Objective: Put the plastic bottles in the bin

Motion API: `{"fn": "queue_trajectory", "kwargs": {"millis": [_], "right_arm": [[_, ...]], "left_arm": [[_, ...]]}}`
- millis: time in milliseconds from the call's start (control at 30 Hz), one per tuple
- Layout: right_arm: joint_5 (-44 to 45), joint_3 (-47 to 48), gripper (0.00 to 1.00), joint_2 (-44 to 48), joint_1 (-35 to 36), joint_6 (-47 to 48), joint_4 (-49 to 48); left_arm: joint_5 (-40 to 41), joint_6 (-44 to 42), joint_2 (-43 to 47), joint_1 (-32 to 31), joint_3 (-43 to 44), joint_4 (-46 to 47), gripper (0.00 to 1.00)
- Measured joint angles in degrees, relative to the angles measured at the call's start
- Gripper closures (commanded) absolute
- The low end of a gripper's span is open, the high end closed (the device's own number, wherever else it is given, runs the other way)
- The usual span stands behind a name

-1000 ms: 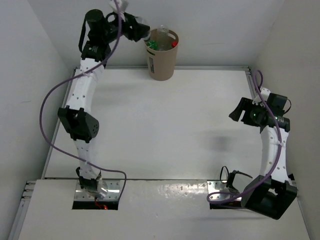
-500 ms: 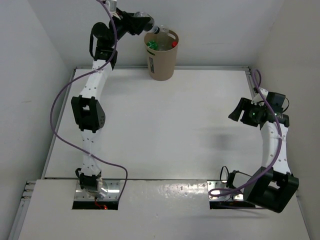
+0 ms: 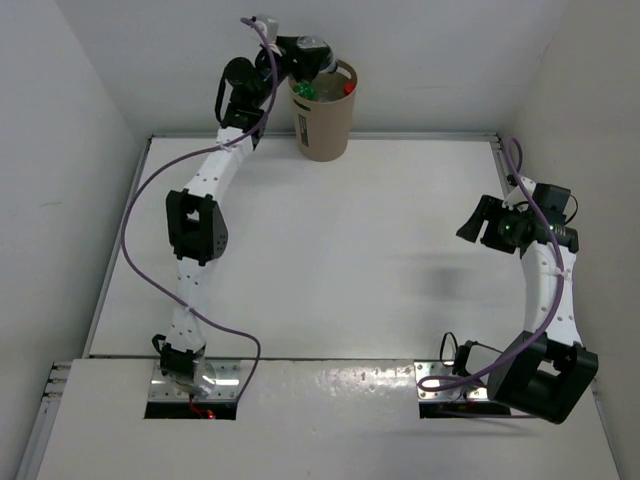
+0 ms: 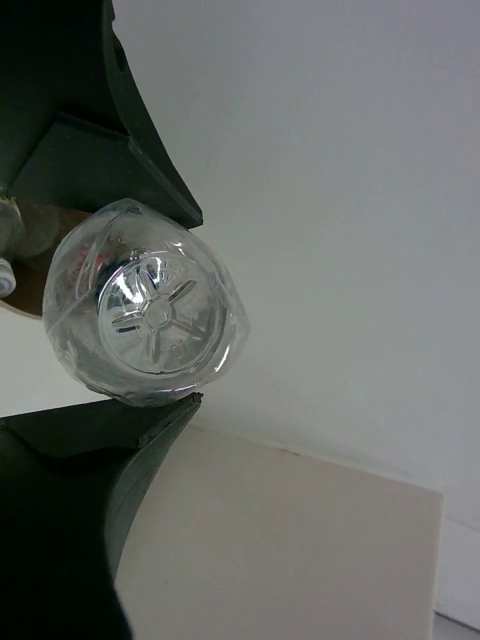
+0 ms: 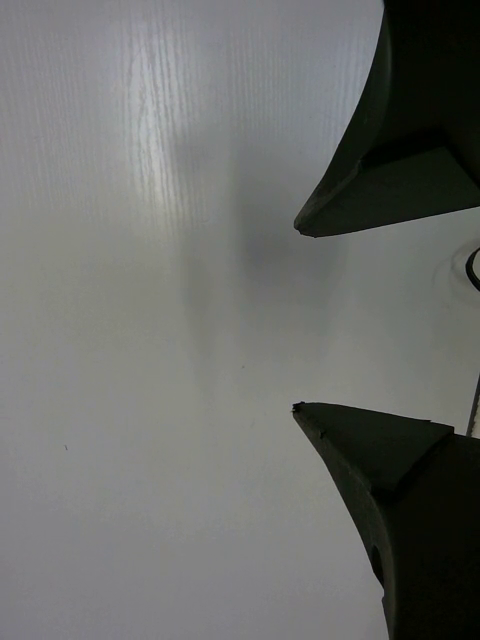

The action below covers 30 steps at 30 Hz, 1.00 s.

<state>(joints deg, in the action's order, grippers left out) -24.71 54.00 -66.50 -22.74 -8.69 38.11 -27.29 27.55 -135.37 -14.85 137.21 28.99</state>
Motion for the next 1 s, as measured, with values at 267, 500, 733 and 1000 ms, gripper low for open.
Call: {"fn": "queue_trajectory", "kwargs": {"millis": [267,500,733,1000], "right_arm": [[0.0,0.0,0.33,0.02,0.0,0.11,0.11],[-0.02,-0.02,0.33,0.17,0.0,0.09,0.2],[-0.42,-0.28,0.33,0.31,0.0,0.04,0.57],[-1.53,-1.16,0.33,0.57,0.0,-0.59,0.9]], "left_arm": [[6.19,-7.67,-5.75,-1.68,0.0,-0.46,0.7],[9.05,-9.68,-10.1,-1.73,0.13,-1.14,0.54],[11.37,-10.54,-11.04,-1.73,0.96,-1.16,0.19],[14.03,-13.33,-10.82,-2.47,2.89,-1.25,0.0]]}}
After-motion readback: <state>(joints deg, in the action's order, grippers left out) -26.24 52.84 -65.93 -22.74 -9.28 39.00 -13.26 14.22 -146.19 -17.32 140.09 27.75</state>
